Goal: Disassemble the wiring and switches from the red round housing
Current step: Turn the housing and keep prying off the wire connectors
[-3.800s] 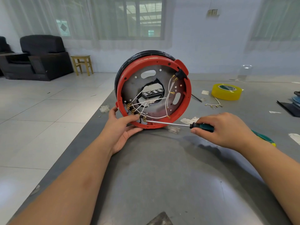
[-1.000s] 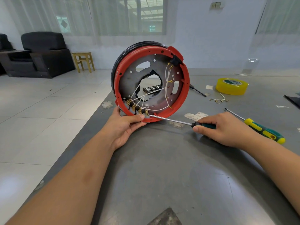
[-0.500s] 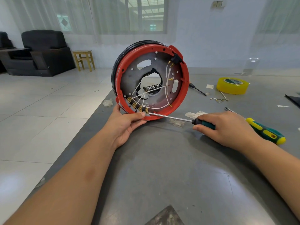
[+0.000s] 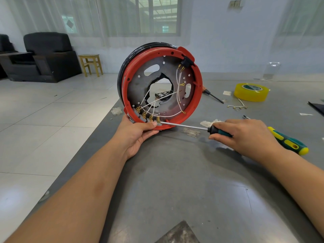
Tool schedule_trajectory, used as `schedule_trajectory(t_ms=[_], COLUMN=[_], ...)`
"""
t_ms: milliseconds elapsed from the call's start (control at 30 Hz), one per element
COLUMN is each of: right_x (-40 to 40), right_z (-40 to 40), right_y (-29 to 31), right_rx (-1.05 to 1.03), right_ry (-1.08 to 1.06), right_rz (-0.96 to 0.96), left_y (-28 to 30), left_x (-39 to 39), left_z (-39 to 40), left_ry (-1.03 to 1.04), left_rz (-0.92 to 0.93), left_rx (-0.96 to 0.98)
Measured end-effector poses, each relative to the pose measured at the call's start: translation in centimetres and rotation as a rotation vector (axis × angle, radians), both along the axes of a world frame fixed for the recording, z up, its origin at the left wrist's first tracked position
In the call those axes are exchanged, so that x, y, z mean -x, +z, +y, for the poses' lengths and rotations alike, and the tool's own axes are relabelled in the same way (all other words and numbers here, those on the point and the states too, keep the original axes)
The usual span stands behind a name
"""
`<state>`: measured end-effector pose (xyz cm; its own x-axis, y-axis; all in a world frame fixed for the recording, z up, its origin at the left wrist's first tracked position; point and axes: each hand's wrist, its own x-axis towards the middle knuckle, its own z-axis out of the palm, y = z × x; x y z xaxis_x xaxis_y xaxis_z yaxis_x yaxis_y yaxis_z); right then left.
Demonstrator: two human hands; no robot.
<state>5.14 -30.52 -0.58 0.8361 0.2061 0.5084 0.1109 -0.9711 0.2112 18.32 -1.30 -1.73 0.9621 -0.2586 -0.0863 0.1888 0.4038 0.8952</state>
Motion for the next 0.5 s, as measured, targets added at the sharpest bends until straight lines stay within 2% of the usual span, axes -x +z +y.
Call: schedule_trajectory(t_ms=[500], right_x=[0.1], right_z=[-1.2], right_y=[0.2], right_rx=[-0.204], right_ry=[0.078], right_rz=[0.026], left_y=[0.1], left_x=[-0.1], left_z=[0.1], left_ry=[-0.06], left_rz=[0.019], left_rx=[-0.051])
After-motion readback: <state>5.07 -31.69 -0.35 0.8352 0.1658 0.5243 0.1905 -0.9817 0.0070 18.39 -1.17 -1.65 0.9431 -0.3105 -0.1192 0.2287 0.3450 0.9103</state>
